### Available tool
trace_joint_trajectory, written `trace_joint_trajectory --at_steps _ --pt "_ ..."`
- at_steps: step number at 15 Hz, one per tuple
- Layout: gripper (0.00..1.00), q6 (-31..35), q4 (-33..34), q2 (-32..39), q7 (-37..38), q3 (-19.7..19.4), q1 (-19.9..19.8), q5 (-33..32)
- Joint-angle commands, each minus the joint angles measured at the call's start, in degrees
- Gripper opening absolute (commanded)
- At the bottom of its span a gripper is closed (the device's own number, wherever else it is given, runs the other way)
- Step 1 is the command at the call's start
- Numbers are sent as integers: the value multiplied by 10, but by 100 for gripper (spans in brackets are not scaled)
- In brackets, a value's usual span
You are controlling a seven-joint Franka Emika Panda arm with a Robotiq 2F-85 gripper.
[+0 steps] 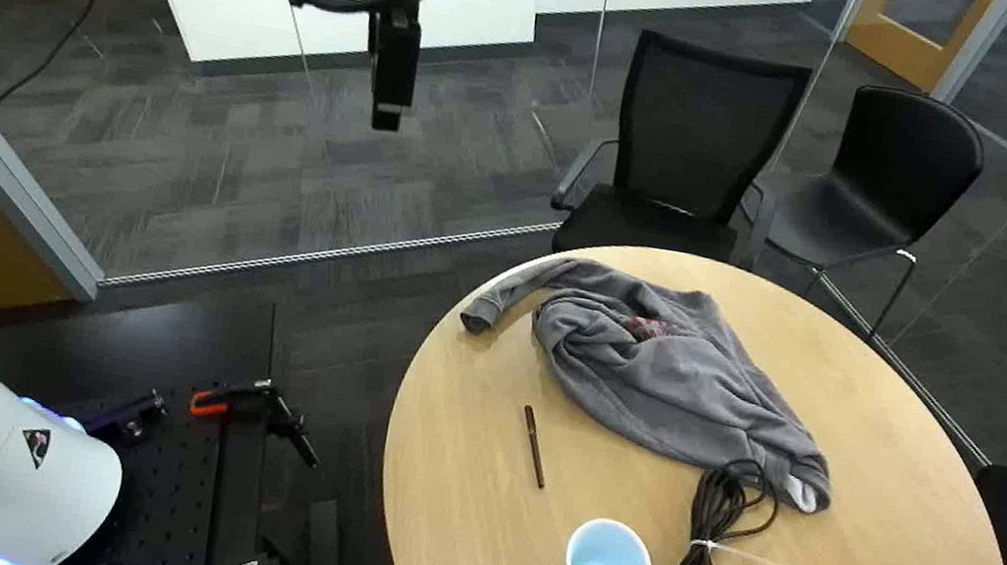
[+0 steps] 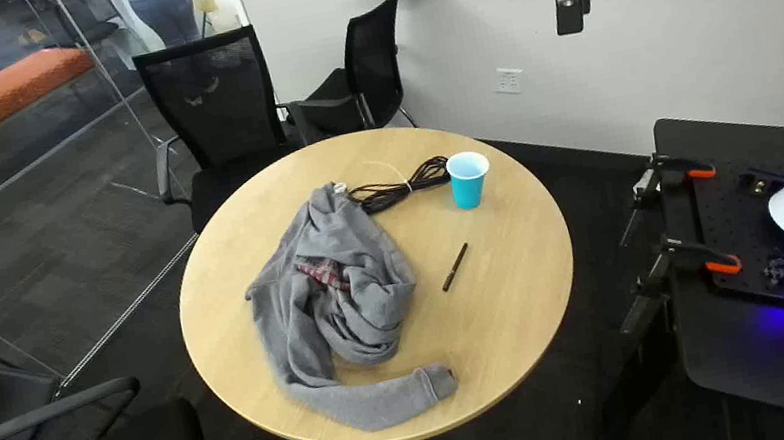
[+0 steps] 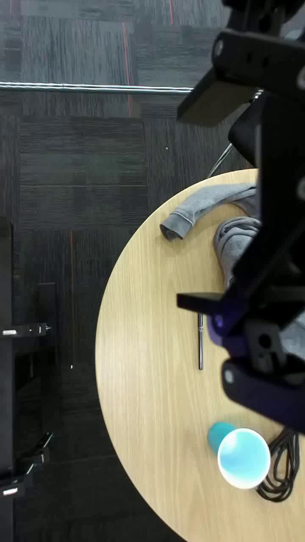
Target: Move the cup
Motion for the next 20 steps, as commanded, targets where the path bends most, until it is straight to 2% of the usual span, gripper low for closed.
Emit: trace_joint_trajectory --at_steps 1,6,9,14,20 --pt "100 -2 1 0 -2 6 -7 2" --pt "100 -1 1 0 -2 6 -7 2" --pt "100 29 -1 5 20 15 -12 -19" --pt "100 104 -2 37 74 21 -24 -65" --pt "100 219 -20 95 112 9 -44 -104"
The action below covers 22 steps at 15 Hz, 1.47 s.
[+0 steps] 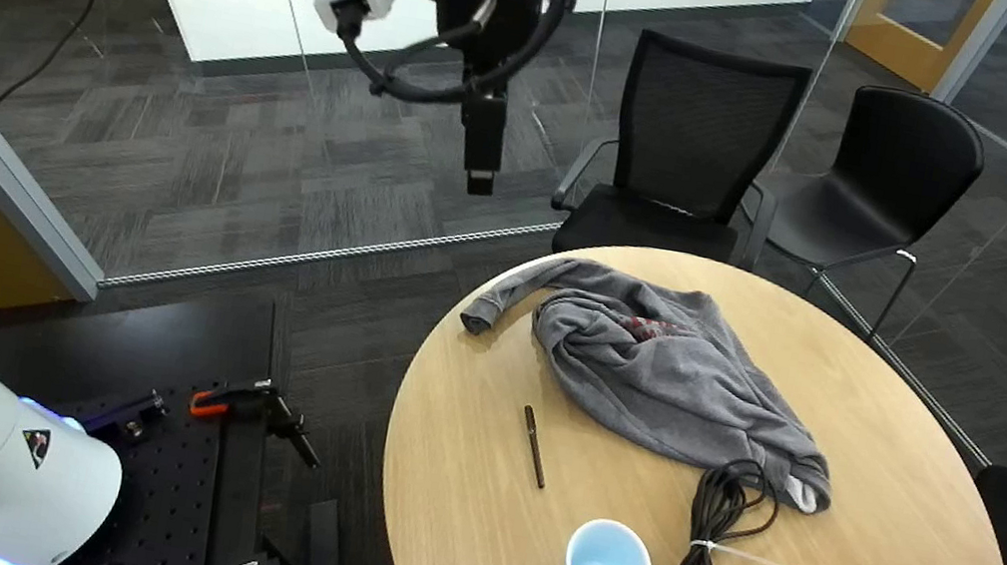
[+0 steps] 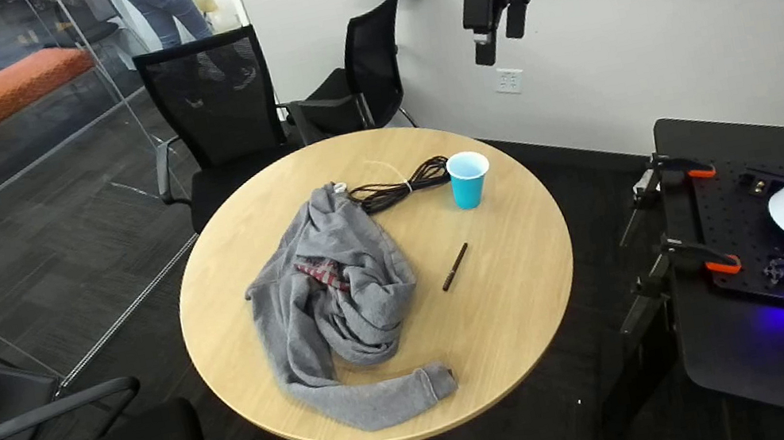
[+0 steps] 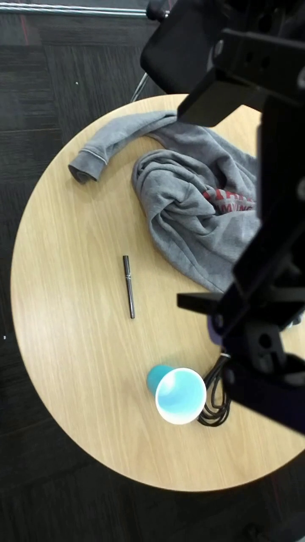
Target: Move the cup
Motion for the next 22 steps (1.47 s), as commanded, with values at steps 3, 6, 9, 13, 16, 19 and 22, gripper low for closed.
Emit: trace_joint_trajectory --at_steps 3,6,9,13,16,19,22 --pt "100 104 -20 61 36 -11 -26 -39" --pt "100 162 -35 99 51 -22 -33 -57" --pt "100 213 -49 134 54 -36 -35 -71" --pt "100 249 -50 187 20 -59 -39 -84" --pt "100 255 -39 223 -3 -78 -47 -75" --pt "100 241 -17 252 -30 -92 -60 -66" --pt "100 229 16 284 -57 -98 -72 -58"
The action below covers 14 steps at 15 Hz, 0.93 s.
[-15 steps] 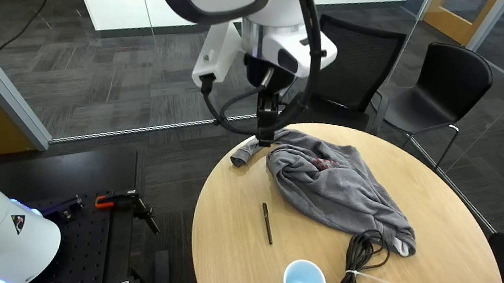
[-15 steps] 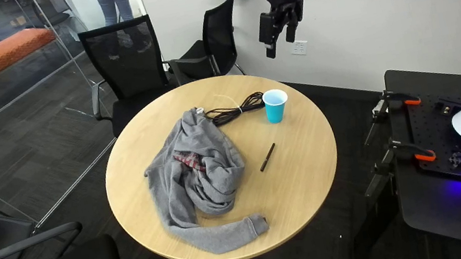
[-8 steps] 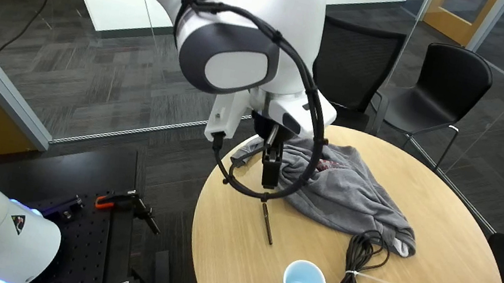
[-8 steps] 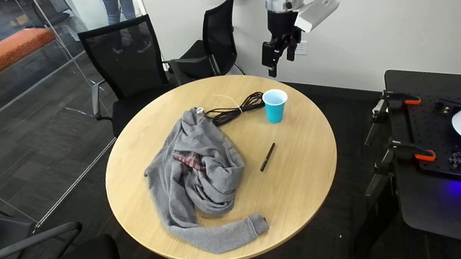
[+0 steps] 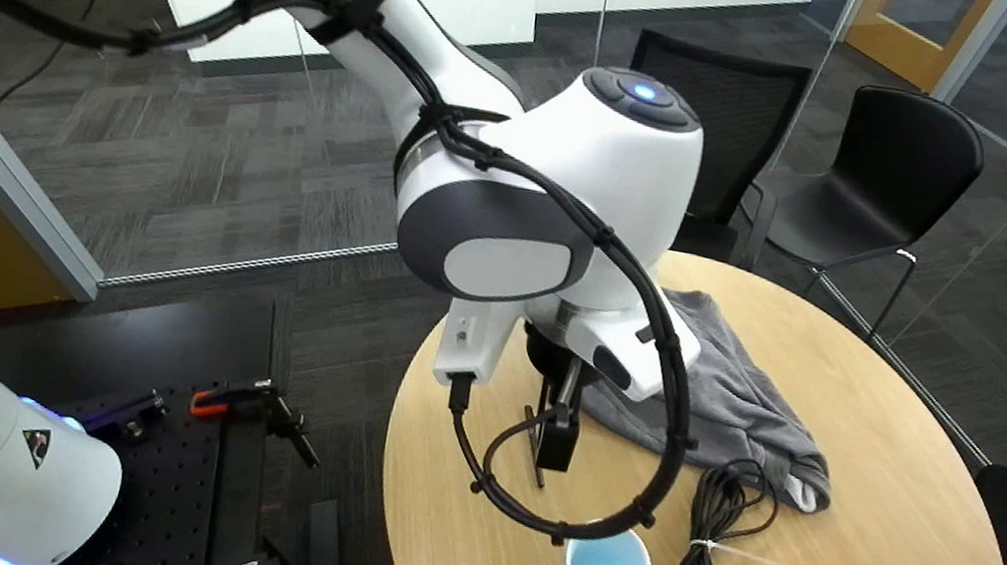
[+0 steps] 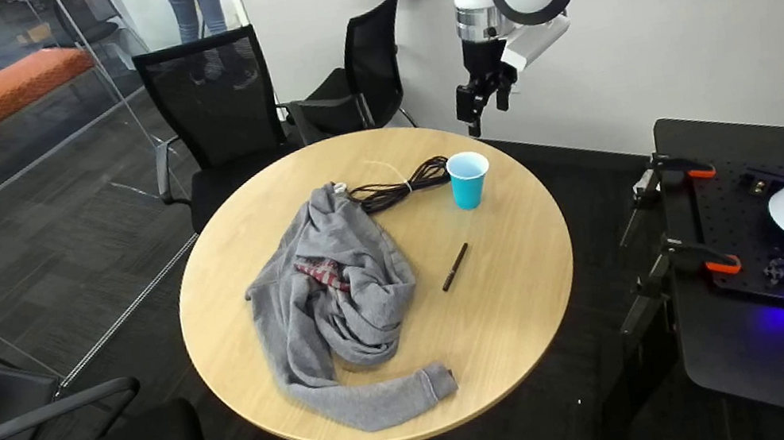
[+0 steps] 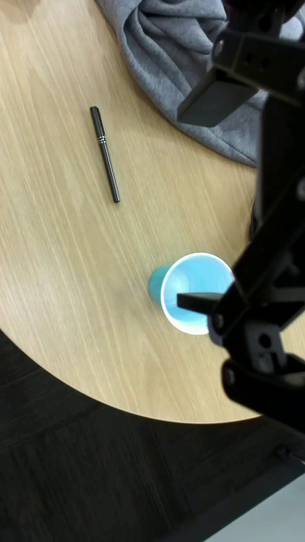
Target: Move the cup
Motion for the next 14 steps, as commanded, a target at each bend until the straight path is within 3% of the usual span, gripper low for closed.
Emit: trace_joint_trajectory --at_steps 1,2,10,14 --pt "100 -23 56 47 -40 -2 -14 22" --pt "100 -3 19 19 -16 -8 -3 7" --pt "100 -2 24 28 -20 -9 -2 7" --pt "100 43 56 79 -9 -21 11 -44"
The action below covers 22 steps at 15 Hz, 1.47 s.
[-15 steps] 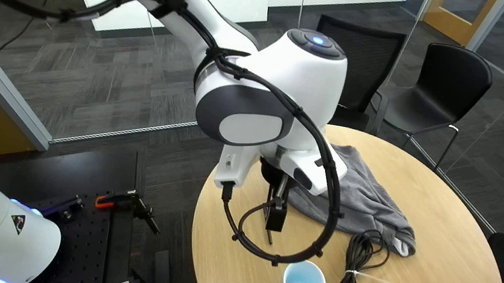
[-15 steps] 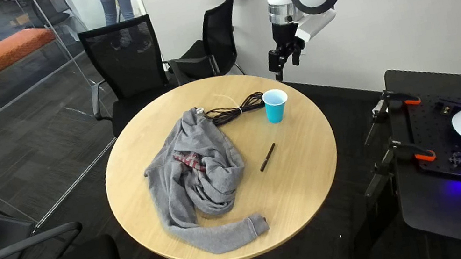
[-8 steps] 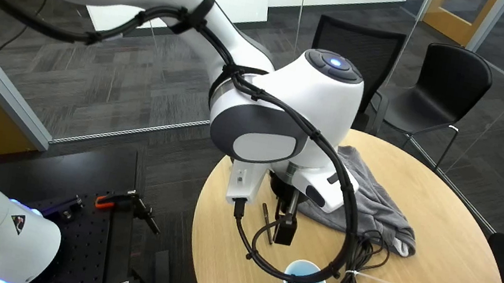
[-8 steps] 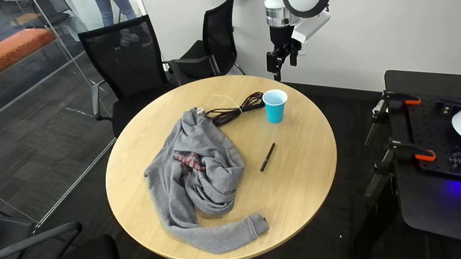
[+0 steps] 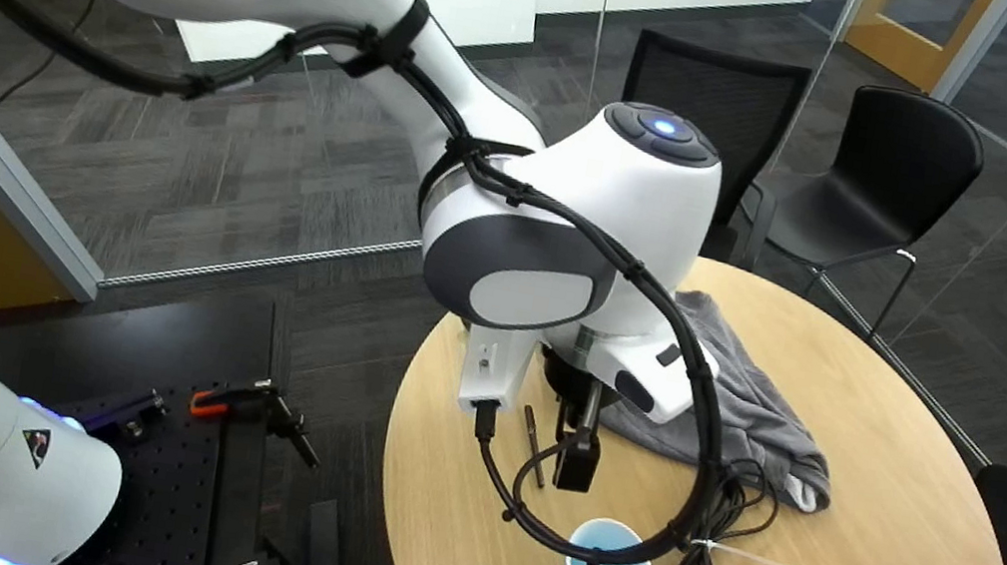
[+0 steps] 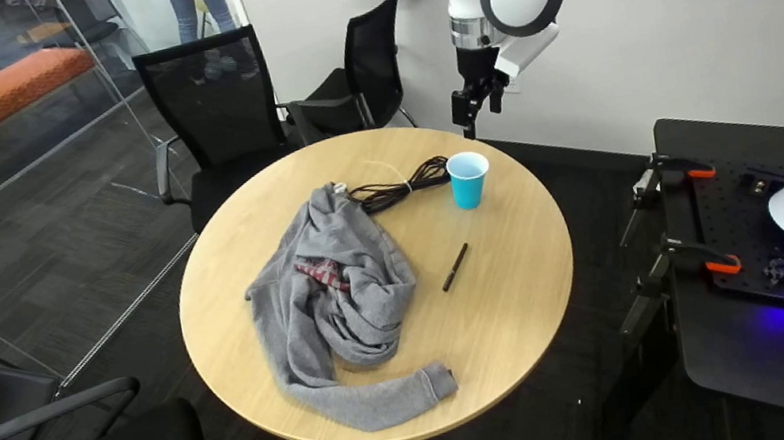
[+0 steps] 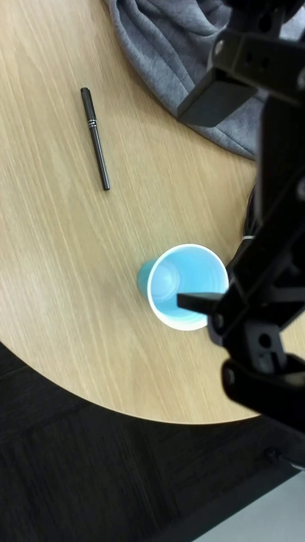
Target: Move the cup
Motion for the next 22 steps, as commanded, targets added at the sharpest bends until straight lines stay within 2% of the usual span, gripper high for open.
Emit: trace_joint_trajectory --at_steps 1,3,7,17,22 --pt "100 38 40 56 11 -20 20 -49" --pt "100 51 62 87 1 -26 23 -65" --pt "100 64 99 142 -18 -25 17 -56" --pt "100 50 169 234 -131 29 -48 23" --pt "100 42 204 277 -161 46 -73 49"
